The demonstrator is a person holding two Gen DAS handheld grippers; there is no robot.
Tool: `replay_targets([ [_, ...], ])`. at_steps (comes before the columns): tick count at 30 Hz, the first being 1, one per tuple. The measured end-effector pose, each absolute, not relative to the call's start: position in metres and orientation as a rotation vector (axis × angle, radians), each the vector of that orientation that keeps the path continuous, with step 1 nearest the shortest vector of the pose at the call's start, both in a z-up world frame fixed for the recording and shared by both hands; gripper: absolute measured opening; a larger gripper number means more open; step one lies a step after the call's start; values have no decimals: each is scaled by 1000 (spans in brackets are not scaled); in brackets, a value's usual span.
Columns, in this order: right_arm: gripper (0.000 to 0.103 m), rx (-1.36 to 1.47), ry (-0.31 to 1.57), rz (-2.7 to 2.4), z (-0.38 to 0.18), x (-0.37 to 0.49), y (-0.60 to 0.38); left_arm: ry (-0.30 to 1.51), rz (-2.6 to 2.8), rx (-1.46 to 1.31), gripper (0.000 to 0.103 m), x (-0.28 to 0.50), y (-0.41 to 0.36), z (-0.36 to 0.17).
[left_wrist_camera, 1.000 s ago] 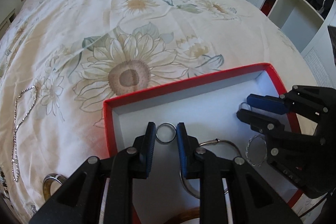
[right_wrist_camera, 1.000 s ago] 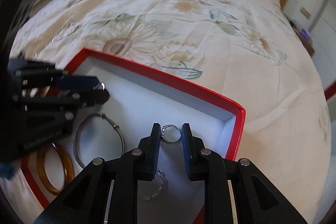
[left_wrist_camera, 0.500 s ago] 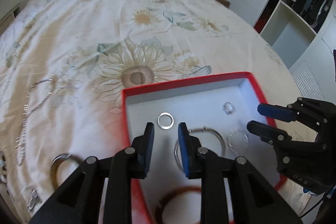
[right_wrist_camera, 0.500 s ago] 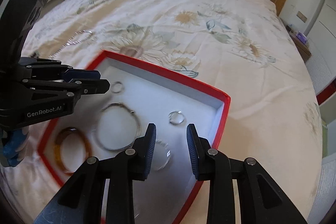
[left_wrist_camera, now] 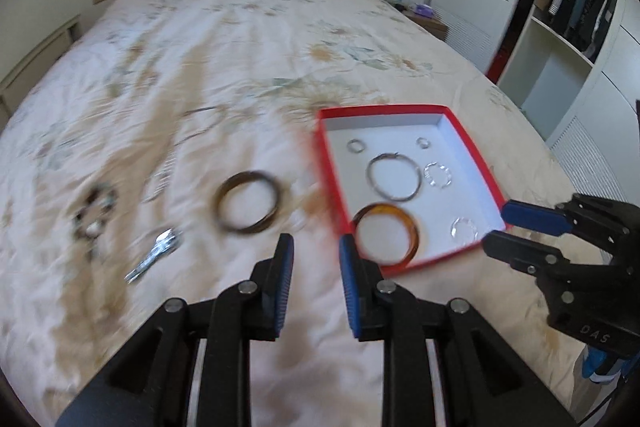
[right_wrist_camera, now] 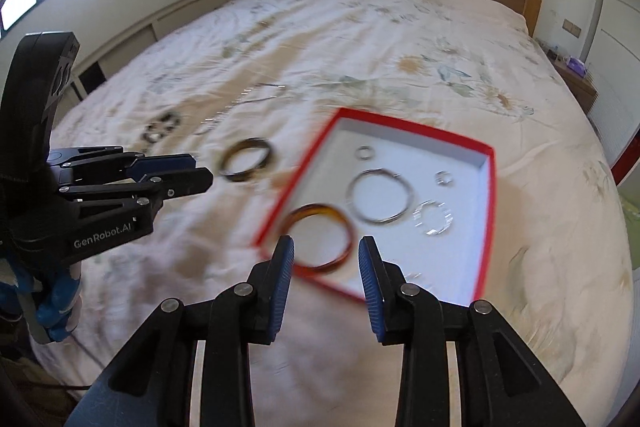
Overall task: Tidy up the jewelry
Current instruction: 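Lift both tools away from the red box back over the bed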
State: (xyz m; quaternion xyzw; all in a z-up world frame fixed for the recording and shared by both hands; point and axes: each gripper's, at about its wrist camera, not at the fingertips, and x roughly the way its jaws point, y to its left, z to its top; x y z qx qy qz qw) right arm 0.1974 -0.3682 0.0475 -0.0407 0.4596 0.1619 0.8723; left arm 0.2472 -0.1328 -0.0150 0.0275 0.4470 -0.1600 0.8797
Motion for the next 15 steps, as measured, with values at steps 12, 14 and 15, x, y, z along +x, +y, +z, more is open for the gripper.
replay_targets([
  [12,34,-58,909,383,90,102,-314,808,-153,102,36,145,-62,42],
  [14,34,-66,897,388,98,87,-307,784,-147,110,36,129,-58,51],
  [15,34,-70,894,390,101,82,-303,775,-144,114,36,123,-56,54],
])
